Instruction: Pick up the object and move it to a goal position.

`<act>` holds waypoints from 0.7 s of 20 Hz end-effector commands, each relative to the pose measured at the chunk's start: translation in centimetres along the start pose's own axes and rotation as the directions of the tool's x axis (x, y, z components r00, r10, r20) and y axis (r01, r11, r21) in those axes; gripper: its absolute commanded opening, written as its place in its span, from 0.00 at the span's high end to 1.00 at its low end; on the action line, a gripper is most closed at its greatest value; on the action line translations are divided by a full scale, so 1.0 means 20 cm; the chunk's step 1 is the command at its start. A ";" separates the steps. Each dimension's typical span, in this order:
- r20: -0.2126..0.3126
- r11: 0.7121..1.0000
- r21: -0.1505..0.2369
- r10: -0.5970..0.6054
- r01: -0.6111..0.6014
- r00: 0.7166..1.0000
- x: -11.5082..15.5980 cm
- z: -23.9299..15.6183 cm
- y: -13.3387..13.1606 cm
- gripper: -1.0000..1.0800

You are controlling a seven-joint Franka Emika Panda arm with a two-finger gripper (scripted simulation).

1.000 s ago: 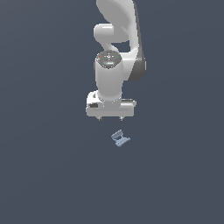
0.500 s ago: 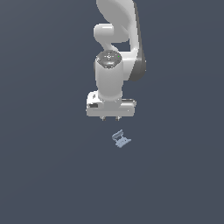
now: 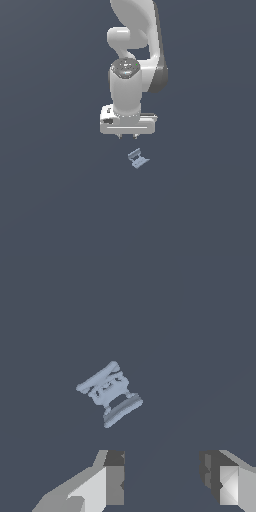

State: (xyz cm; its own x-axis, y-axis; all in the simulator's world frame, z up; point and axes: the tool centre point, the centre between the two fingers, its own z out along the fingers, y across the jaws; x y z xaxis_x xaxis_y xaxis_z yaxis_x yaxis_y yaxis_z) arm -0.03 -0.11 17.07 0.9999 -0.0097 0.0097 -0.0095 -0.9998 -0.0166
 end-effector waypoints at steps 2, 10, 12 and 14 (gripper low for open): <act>-0.003 0.999 0.007 0.032 -0.032 0.999 0.00 0.02 -0.01 0.38; -0.016 0.982 0.038 0.185 -0.185 0.983 0.02 0.11 -0.03 0.38; -0.019 0.970 0.049 0.240 -0.239 0.971 0.03 0.15 -0.03 0.38; -0.021 0.952 0.061 0.301 -0.300 0.953 0.04 0.18 -0.04 0.38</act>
State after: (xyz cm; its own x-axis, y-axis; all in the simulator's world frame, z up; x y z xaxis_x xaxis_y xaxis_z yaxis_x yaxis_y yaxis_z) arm 0.67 0.63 13.98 0.9636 -0.2662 0.0253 -0.2639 -0.9620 -0.0705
